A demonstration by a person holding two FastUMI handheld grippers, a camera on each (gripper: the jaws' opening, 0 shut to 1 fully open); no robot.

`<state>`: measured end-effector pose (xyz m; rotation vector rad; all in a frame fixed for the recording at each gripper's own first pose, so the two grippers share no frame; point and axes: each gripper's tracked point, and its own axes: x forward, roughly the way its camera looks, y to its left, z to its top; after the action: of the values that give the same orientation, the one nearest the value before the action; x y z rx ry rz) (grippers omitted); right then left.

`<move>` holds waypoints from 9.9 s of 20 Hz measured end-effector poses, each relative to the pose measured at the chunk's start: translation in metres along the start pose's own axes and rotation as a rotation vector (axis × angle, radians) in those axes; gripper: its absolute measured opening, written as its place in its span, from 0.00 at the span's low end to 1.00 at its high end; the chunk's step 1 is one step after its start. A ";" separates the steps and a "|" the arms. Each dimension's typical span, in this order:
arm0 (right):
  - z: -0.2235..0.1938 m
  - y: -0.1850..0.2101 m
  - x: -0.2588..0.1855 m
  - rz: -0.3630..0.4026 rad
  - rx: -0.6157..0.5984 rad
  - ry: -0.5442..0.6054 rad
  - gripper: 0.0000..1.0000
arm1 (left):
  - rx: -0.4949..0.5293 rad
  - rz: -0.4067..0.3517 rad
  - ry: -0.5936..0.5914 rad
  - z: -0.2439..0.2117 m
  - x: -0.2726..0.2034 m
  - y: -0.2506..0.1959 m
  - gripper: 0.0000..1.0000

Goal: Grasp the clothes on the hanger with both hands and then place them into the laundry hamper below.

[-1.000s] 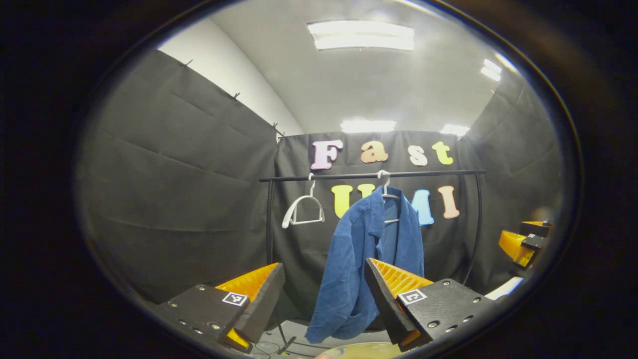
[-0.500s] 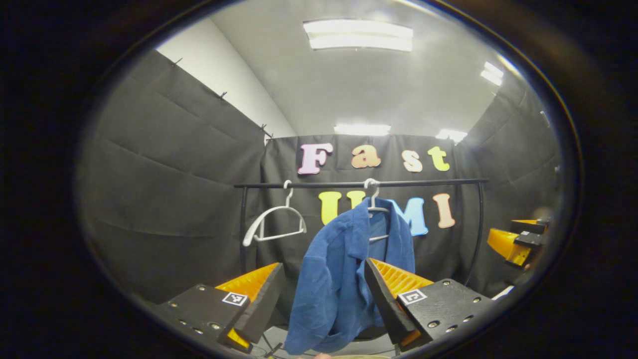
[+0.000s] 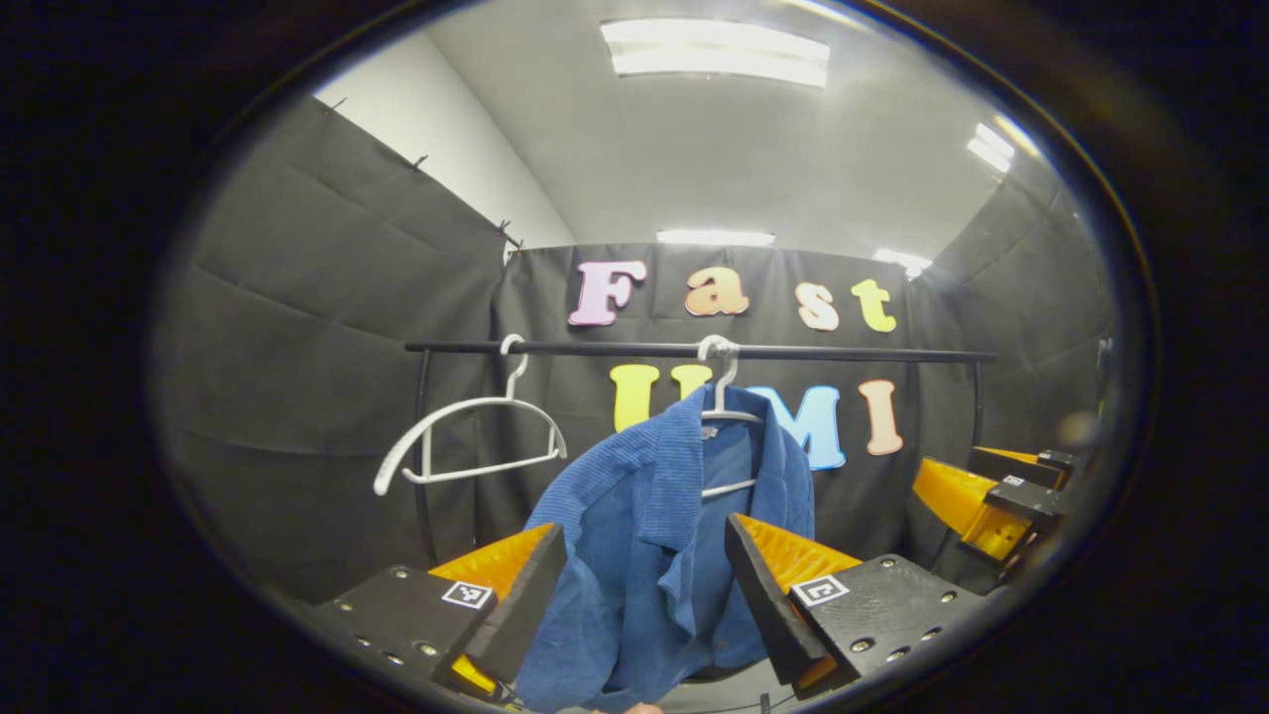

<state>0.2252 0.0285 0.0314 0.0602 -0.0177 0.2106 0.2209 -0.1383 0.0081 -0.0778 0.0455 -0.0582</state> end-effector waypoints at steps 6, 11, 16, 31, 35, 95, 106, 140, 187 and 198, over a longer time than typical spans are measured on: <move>-0.021 0.011 0.055 0.066 0.029 0.030 0.94 | -0.017 0.035 0.044 -0.028 0.049 -0.011 0.93; -0.049 0.024 0.097 0.119 0.073 0.084 0.94 | -0.005 0.091 0.062 -0.045 0.082 -0.006 0.94; -0.083 0.043 0.134 0.164 0.098 0.145 0.94 | 0.020 0.140 0.093 -0.069 0.106 0.001 0.87; -0.131 0.042 0.170 0.154 0.157 0.222 0.26 | 0.064 0.279 0.121 -0.094 0.129 0.022 0.37; -0.100 0.033 0.158 0.148 0.146 0.121 0.01 | 0.148 0.263 0.108 -0.081 0.121 0.018 0.12; -0.139 -0.063 0.300 0.122 0.244 0.164 0.02 | 0.050 -0.026 0.073 0.018 0.160 0.105 0.01; -0.158 -0.050 0.257 0.178 0.153 0.232 0.02 | -0.025 -0.043 0.046 0.015 0.164 0.134 0.01; -0.174 -0.017 0.048 0.167 0.089 0.316 0.02 | -0.093 -0.158 0.203 -0.134 0.080 0.114 0.01; -0.368 0.075 -0.219 0.181 -0.131 0.913 0.82 | 0.057 -0.105 0.756 -0.402 -0.074 0.129 0.96; -0.190 0.056 -0.169 0.021 -0.061 0.465 0.93 | 0.068 -0.009 0.348 -0.198 -0.066 0.207 1.00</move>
<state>0.0500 0.0601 -0.1586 -0.0508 0.4384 0.2413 0.1571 0.0562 -0.2024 0.0007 0.3905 -0.0818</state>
